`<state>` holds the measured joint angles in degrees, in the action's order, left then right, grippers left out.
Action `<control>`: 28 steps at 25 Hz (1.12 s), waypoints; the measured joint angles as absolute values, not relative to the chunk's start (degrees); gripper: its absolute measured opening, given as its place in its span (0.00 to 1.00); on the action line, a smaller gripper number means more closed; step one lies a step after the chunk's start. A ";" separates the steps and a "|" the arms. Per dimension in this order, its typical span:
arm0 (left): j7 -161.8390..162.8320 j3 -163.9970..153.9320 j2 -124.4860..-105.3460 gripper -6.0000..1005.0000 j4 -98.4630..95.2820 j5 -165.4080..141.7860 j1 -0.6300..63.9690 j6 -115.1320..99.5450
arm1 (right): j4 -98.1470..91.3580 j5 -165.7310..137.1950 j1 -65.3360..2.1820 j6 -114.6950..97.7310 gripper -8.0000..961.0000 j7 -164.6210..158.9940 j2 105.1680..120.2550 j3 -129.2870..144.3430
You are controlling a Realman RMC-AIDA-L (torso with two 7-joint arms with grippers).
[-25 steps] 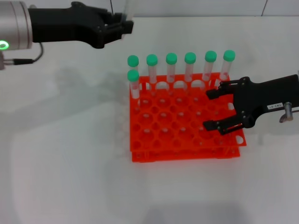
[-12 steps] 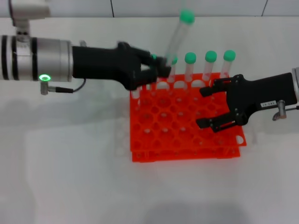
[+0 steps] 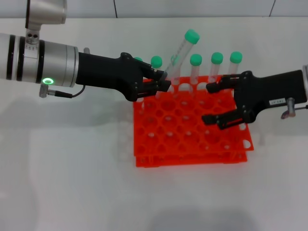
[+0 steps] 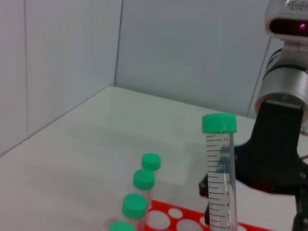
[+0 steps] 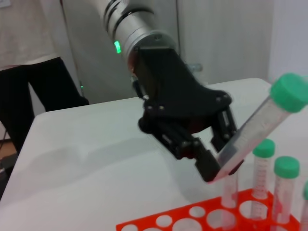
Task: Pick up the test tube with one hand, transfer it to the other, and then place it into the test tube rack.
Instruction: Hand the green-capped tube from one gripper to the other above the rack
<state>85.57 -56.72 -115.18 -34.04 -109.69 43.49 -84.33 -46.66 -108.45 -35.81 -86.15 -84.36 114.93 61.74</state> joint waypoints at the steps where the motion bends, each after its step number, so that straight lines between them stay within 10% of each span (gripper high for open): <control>1: 85.56 -56.71 -115.16 0.24 -34.03 -110.00 43.50 -84.09 | -46.69 -108.45 -35.92 -86.14 0.91 -84.82 114.81 61.17; 13: 85.16 -56.99 -115.43 0.25 -34.18 -110.96 43.57 -83.06 | -48.53 -106.64 -38.05 -88.61 0.91 -97.99 112.82 57.12; 28: 85.01 -56.95 -116.24 0.26 -34.40 -111.22 44.09 -82.91 | -28.98 -87.05 -37.10 -89.29 0.91 -84.75 115.40 52.68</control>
